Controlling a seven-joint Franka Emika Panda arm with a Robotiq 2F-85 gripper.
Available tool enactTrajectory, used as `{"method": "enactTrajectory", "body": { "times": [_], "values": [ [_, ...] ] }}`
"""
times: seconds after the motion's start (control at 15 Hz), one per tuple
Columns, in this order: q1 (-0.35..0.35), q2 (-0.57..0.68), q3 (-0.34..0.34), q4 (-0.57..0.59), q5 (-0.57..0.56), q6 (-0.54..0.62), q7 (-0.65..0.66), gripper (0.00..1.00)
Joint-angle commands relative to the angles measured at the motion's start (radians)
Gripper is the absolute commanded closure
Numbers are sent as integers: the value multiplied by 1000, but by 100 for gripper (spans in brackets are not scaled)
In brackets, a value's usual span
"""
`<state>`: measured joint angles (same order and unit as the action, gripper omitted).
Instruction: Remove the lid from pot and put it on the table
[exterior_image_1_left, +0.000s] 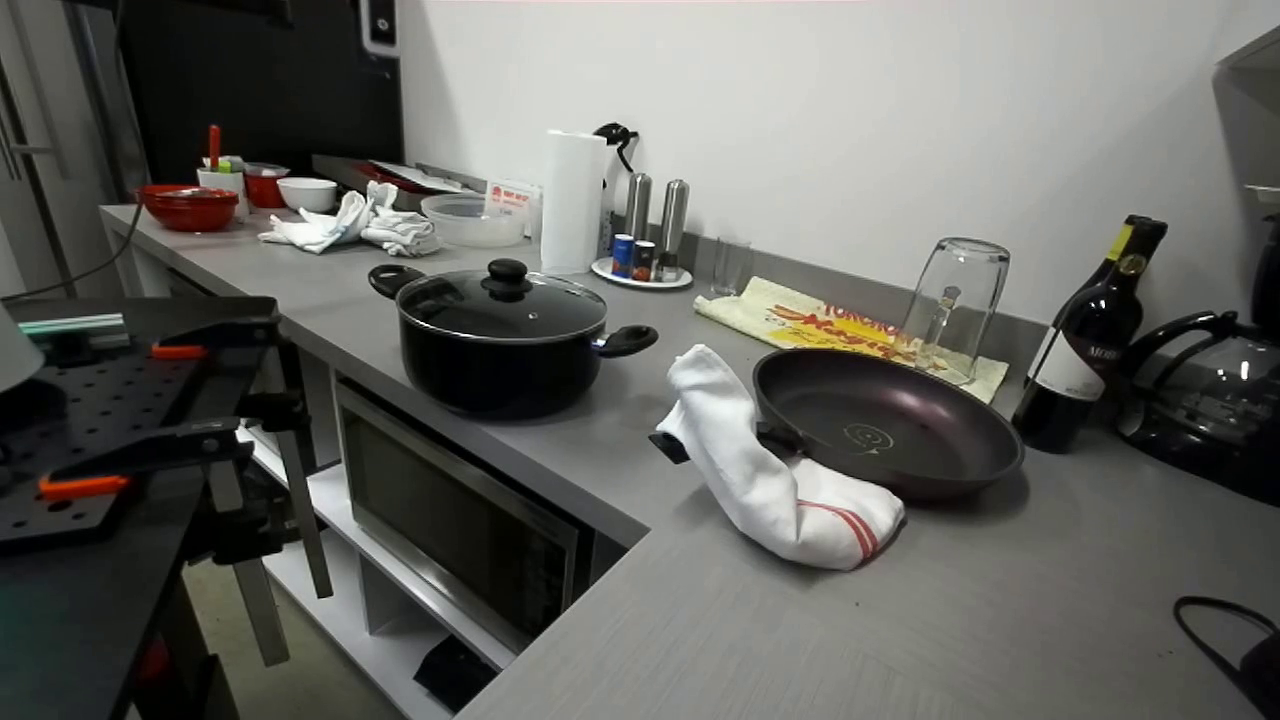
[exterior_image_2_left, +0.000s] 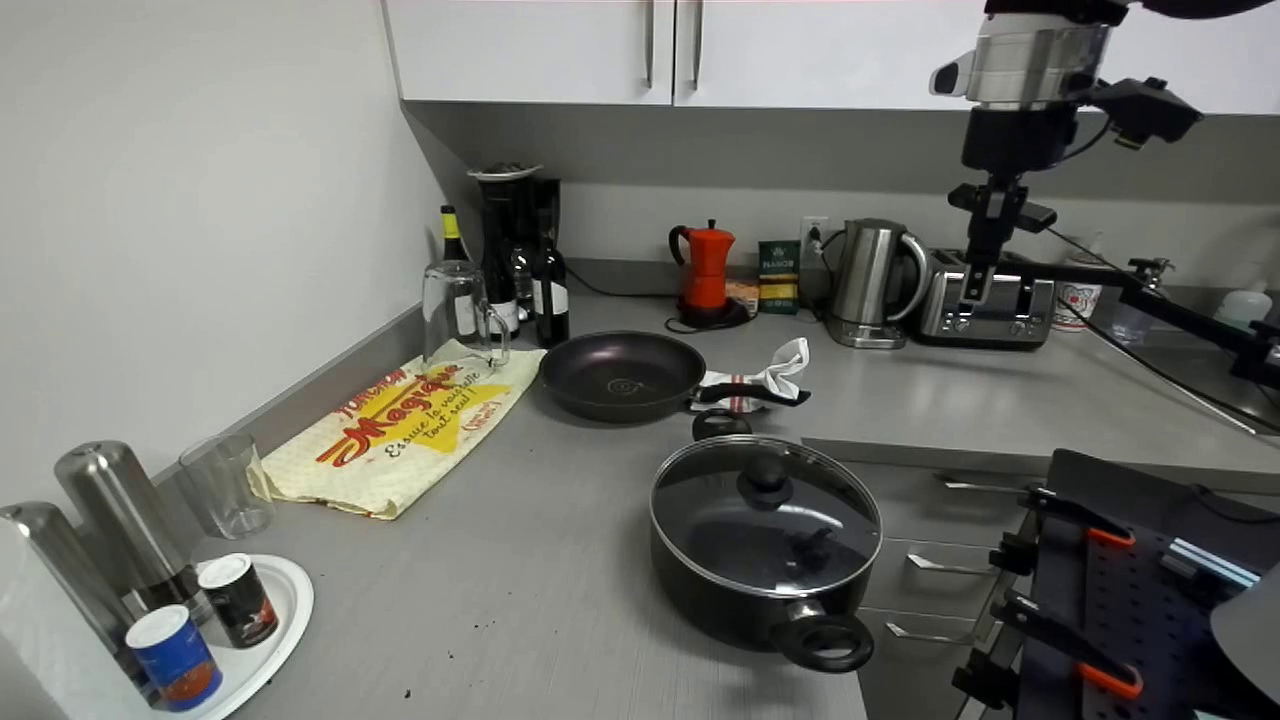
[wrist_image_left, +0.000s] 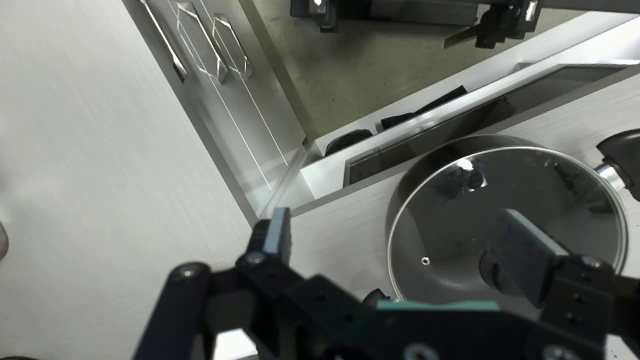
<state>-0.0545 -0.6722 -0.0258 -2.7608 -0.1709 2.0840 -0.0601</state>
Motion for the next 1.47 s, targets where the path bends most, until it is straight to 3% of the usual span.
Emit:
{"method": "enactTrajectory", "body": {
  "times": [0.0,0.8,1.4],
  "values": [
    [38,97,-13,37,19,76,-49,0],
    [166,261,-12,61,118,319,-195,0],
    [232,486,-8,188,254,410,-344,0]
  ]
}}
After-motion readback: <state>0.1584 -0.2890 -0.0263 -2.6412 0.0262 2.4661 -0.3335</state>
